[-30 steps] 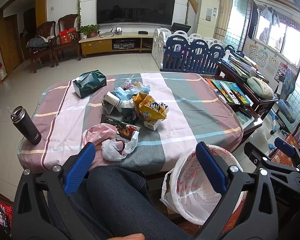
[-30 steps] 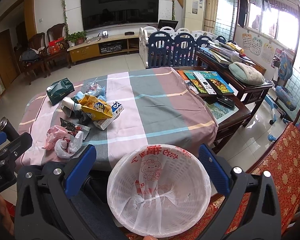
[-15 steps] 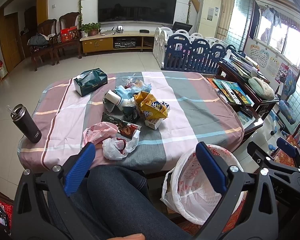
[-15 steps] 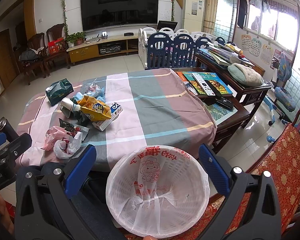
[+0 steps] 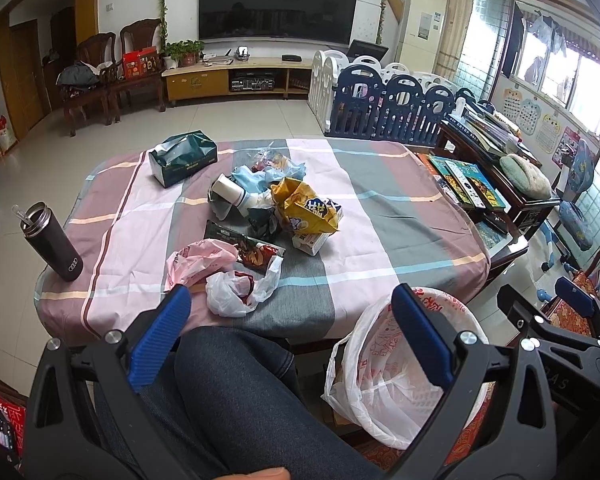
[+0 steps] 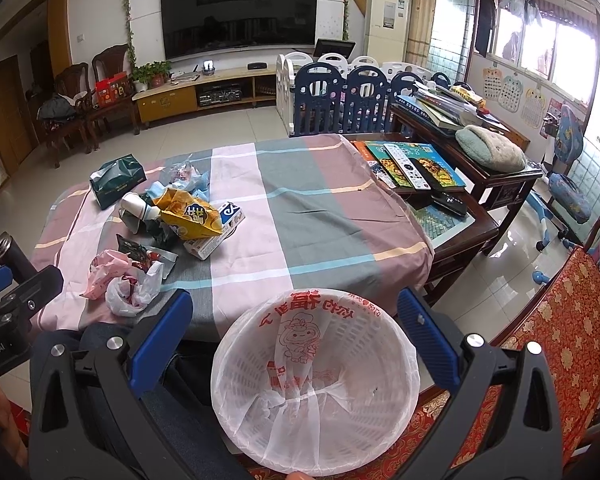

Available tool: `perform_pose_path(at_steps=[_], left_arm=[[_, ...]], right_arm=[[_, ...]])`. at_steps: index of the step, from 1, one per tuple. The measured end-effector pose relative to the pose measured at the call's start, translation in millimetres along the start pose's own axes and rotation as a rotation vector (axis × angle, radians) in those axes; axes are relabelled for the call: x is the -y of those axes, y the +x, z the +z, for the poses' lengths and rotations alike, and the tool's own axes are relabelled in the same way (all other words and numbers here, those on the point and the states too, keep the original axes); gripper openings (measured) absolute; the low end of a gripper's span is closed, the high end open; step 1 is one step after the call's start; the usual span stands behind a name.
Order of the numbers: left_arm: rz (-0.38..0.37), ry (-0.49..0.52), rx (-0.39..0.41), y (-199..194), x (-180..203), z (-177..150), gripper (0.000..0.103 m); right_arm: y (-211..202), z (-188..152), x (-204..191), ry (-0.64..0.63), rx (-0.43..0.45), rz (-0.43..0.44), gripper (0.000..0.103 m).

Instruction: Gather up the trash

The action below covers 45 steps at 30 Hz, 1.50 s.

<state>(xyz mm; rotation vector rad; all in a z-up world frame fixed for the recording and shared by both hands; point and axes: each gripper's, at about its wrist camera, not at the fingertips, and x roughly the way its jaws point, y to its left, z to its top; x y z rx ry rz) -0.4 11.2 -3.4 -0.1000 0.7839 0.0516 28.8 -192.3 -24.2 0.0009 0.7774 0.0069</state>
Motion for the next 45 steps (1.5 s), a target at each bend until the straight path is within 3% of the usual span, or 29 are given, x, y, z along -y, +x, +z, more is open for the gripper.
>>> perform_pose_path(at_steps=[12, 24, 45], left_arm=[[0.011, 0.006, -0.014, 5, 1, -1, 0.100], [0.122, 0.078, 0.005, 2, 11, 0, 0.100], [0.097, 0.084, -0.022, 6, 12, -1, 0.100]], right_arm=[[1, -1, 0, 0.005, -0.002, -0.006, 0.100], [3, -1, 2, 0.007, -0.010, -0.007, 0.100], [6, -5, 2, 0.010, -0.016, -0.005, 0.100]])
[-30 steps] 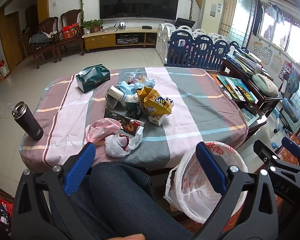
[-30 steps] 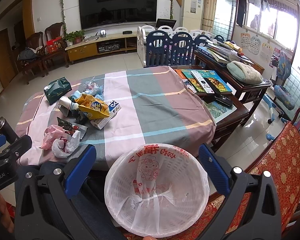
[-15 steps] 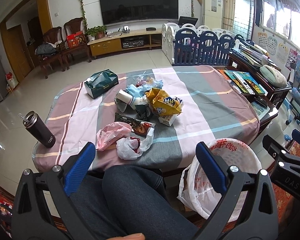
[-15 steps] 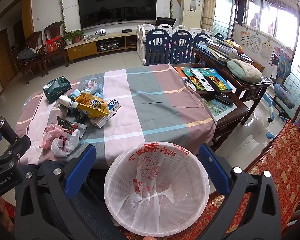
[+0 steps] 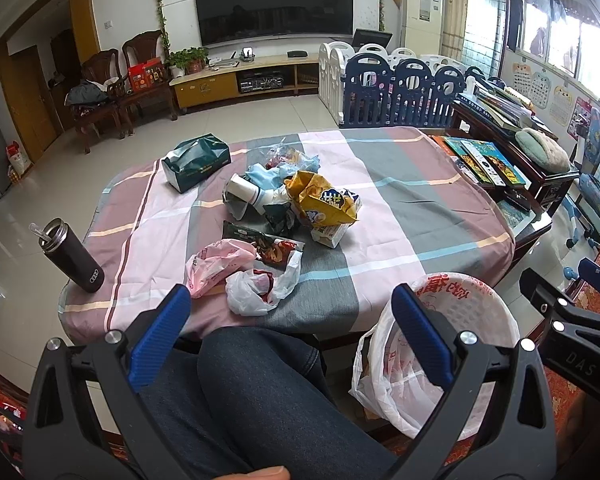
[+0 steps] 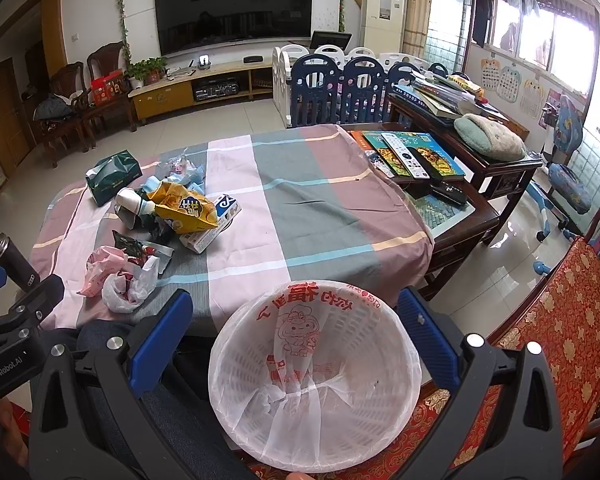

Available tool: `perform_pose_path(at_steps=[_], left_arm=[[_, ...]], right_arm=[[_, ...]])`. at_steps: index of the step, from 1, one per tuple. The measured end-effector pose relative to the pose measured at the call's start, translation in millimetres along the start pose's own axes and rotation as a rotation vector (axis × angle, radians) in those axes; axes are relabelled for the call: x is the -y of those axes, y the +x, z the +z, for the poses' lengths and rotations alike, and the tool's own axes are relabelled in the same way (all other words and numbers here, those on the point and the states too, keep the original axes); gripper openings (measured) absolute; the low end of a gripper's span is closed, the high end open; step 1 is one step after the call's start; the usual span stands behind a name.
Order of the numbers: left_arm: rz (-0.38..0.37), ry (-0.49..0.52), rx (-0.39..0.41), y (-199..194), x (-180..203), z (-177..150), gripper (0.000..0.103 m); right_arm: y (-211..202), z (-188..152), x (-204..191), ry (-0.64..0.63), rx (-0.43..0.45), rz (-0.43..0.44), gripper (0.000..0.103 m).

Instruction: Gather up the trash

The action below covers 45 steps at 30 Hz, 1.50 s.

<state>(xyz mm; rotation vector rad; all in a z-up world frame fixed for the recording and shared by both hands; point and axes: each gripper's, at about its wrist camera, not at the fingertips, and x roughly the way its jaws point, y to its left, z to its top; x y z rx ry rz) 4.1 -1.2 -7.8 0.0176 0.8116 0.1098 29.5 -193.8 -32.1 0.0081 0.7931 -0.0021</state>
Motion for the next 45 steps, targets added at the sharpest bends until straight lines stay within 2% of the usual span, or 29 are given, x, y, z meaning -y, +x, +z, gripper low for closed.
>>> perform_pose_path(at_steps=[17, 21, 25, 26, 28, 30, 31, 34, 37, 41, 44, 45], left_arm=[[0.001, -0.020, -0.034, 18, -4, -3, 0.100], [0.015, -0.081, -0.058, 37, -23, -4, 0.100], [0.086, -0.167, -0.078, 62, -60, -6, 0.100], [0.112, -0.199, -0.085, 69, -73, -7, 0.100], [0.163, -0.285, -0.112, 83, -102, -12, 0.100], [0.161, -0.359, -0.122, 92, -127, -18, 0.098], [0.159, -0.392, -0.120, 96, -138, -21, 0.094], [0.206, -0.438, -0.120, 104, -157, -27, 0.089], [0.210, -0.455, -0.133, 112, -165, -31, 0.089], [0.230, -0.483, -0.165, 125, -174, -37, 0.089], [0.244, -0.537, -0.177, 131, -188, -43, 0.089], [0.245, -0.557, -0.181, 133, -192, -45, 0.089]], right_arm=[[8, -6, 2, 0.006, -0.001, -0.025, 0.100], [26, 4, 11, 0.032, -0.019, -0.015, 0.100], [54, 10, 3, 0.032, -0.054, 0.047, 0.100], [64, 11, -5, 0.024, -0.067, 0.093, 0.099], [82, 14, -23, -0.007, -0.082, 0.140, 0.089], [104, 14, -50, -0.047, -0.114, 0.173, 0.072], [115, 14, -64, -0.061, -0.139, 0.210, 0.070], [148, 10, -111, -0.100, -0.229, 0.336, 0.070], [180, 2, -164, -0.175, -0.295, 0.362, 0.070], [216, -9, -201, -0.152, -0.425, 0.454, 0.071], [219, -18, -225, -0.218, -0.439, 0.470, 0.082], [218, -22, -235, -0.260, -0.419, 0.458, 0.082]])
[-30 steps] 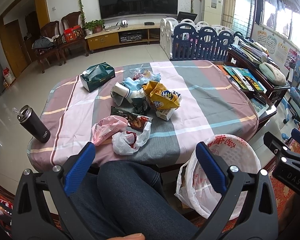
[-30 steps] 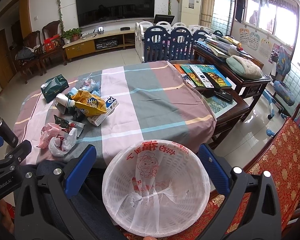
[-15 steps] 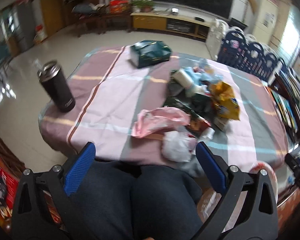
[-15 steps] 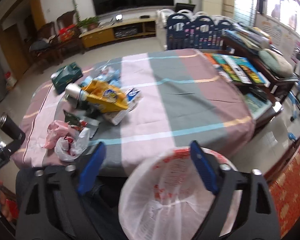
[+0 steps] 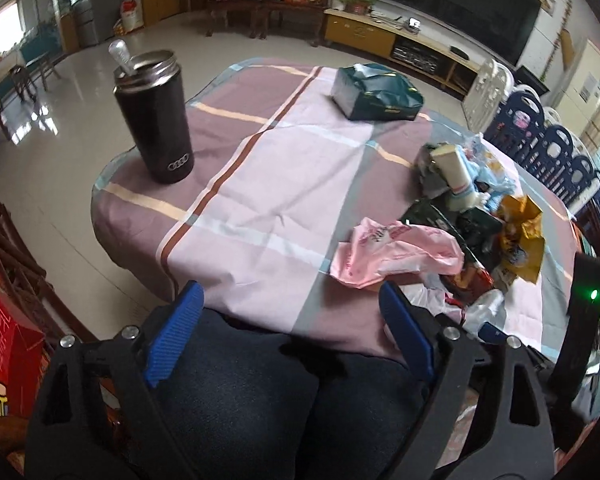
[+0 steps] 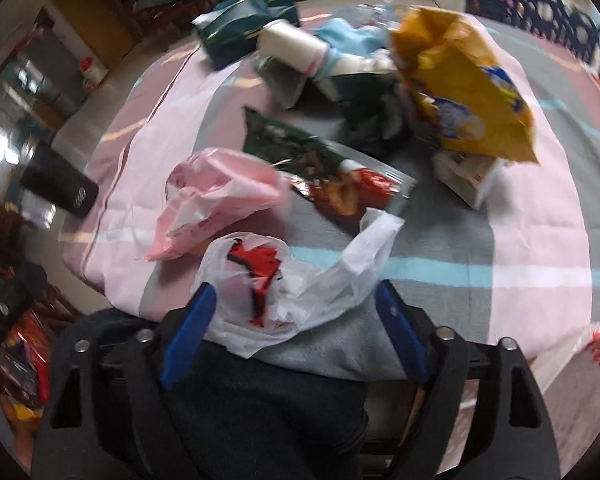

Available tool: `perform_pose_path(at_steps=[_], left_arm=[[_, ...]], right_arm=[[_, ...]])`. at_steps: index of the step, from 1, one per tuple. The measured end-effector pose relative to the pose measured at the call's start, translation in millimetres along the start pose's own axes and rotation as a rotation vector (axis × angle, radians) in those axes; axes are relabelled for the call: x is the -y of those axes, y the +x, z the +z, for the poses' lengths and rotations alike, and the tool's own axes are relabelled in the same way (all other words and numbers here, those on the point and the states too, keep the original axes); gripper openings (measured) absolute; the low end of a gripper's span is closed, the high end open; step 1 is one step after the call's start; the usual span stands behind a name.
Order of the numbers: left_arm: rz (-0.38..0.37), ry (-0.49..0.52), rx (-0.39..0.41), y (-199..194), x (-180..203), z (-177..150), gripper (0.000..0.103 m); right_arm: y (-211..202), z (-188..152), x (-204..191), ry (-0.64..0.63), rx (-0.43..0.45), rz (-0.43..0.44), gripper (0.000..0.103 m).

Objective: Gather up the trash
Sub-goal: 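Grasp the white plastic bag with the right tool while the left tool grasps the pink plastic bag, then carry the white plastic bag into the wastebasket and open the right tool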

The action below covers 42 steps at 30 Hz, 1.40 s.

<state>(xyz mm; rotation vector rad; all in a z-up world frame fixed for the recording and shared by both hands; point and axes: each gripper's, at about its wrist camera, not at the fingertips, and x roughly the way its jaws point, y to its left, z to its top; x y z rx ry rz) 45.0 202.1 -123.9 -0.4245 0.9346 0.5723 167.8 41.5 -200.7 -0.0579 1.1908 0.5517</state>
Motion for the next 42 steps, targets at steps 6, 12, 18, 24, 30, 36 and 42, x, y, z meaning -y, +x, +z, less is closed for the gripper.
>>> perform_pose_path(at_steps=[6, 12, 18, 24, 30, 36, 42], left_arm=[[0.026, -0.038, -0.005, 10, -1, 4, 0.089], [-0.045, 0.072, -0.028, 31, 47, 15, 0.096], [-0.008, 0.466, 0.054, 62, 129, 10, 0.099], [-0.010, 0.591, -0.018, 94, 149, 6, 0.099], [-0.047, 0.631, 0.003, 97, 147, -3, 0.065], [-0.023, 0.622, 0.020, 76, 142, -8, 0.034], [-0.072, 0.579, 0.160, -1, 135, -5, 0.031]], right_arm=[[17, -3, -4, -0.064, -0.008, 0.056, 0.023], [-31, -18, 44, 0.051, 0.036, 0.059, 0.019], [-73, -45, 103, 0.169, 0.067, 0.002, 0.019], [-85, -61, 133, 0.224, 0.062, -0.035, 0.019], [-92, -61, 132, 0.210, 0.077, -0.030, 0.019], [-103, -61, 125, 0.194, 0.096, -0.030, 0.019], [-135, -65, 126, 0.184, 0.153, -0.055, 0.019]])
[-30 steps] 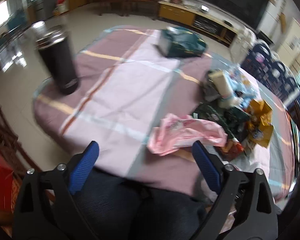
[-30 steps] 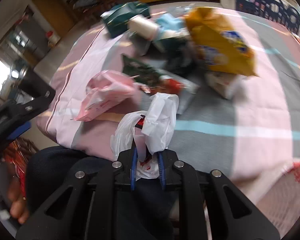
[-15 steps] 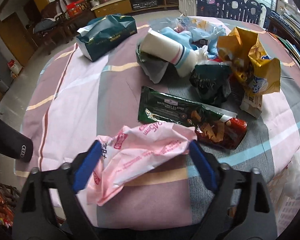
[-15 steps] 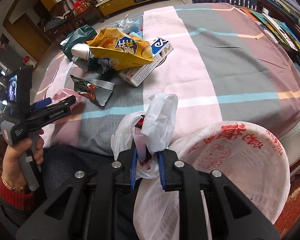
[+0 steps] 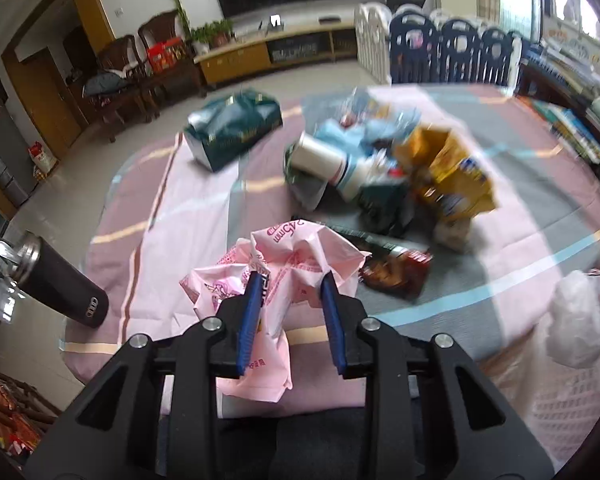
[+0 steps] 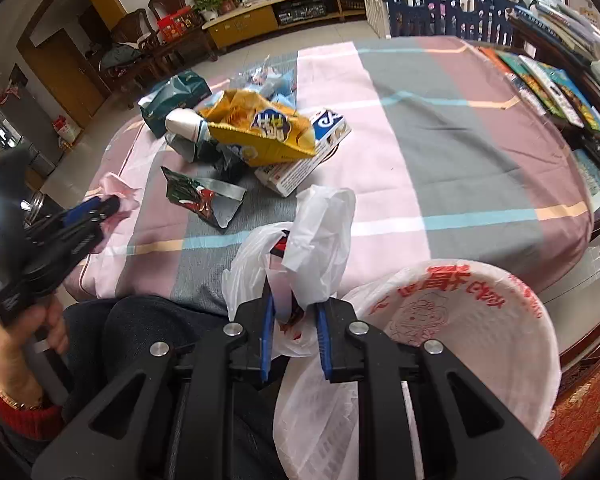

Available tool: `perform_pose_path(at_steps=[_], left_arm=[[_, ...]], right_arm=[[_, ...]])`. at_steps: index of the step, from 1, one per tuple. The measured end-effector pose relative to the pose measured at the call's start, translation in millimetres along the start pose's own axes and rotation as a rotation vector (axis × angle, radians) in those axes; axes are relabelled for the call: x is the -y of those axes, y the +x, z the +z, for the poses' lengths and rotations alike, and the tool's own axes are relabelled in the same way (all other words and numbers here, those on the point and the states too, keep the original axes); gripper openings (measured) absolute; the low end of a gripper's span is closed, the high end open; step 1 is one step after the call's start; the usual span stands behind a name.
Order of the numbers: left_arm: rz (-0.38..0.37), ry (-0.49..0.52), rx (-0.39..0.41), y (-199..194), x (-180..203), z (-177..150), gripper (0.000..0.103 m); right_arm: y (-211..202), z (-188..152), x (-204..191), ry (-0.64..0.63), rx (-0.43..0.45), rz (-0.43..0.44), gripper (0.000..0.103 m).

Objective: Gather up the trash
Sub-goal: 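Carry the white plastic bag into the wastebasket and open the right tool, then carry the pink plastic bag into the wastebasket and open the left tool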

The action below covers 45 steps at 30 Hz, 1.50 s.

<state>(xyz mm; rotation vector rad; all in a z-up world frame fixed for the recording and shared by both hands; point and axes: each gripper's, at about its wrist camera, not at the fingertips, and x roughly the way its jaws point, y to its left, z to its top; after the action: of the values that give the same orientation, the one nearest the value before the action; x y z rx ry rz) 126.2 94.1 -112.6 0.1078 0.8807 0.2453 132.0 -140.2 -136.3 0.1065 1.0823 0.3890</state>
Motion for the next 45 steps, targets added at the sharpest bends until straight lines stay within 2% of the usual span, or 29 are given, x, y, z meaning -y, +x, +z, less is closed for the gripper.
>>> perform_pose_path(at_steps=[10, 13, 17, 22, 23, 25, 27, 29, 32, 36, 39, 41, 43, 45], left_arm=[[-0.117, -0.007, 0.185, -108, 23, 10, 0.031], [-0.192, -0.027, 0.207, -128, 31, 8, 0.031], [-0.320, 0.010, 0.187, -138, 62, -2, 0.031], [-0.465, 0.110, 0.108, -132, 116, -24, 0.031], [-0.486, 0.124, 0.093, -130, 123, -26, 0.031], [-0.514, 0.153, 0.072, -126, 135, -30, 0.031], [-0.534, 0.173, 0.057, -122, 143, -35, 0.031], [-0.554, 0.184, 0.035, -117, 150, -39, 0.031], [-0.587, 0.196, -0.006, -107, 156, -45, 0.031], [-0.660, 0.240, -0.077, -90, 177, -51, 0.032], [-0.732, 0.330, -0.142, -80, 205, -62, 0.035], [-0.767, 0.407, -0.190, -75, 227, -73, 0.044], [-0.774, 0.464, -0.219, -71, 242, -83, 0.071], [-0.765, 0.491, -0.232, -69, 249, -90, 0.081]], right_arm=[[-64, -12, 20, -0.017, 0.096, -0.071, 0.019], [-70, -22, 31, -0.018, 0.086, -0.115, 0.019], [-56, -50, 59, 0.007, 0.005, -0.199, 0.019], [-15, -87, 101, 0.110, -0.177, -0.289, 0.020], [-8, -93, 106, 0.123, -0.213, -0.290, 0.025], [4, -101, 114, 0.152, -0.290, -0.283, 0.042], [9, -103, 116, 0.166, -0.325, -0.286, 0.070], [3, -99, 118, 0.184, -0.297, -0.297, 0.076], [-18, -87, 128, 0.236, -0.211, -0.351, 0.077], [-64, -71, 152, 0.344, -0.039, -0.452, 0.077], [-97, -63, 166, 0.418, 0.083, -0.490, 0.078], [-115, -61, 174, 0.452, 0.142, -0.501, 0.079], [-128, -58, 178, 0.471, 0.187, -0.511, 0.080], [-131, -56, 181, 0.471, 0.201, -0.516, 0.082]])
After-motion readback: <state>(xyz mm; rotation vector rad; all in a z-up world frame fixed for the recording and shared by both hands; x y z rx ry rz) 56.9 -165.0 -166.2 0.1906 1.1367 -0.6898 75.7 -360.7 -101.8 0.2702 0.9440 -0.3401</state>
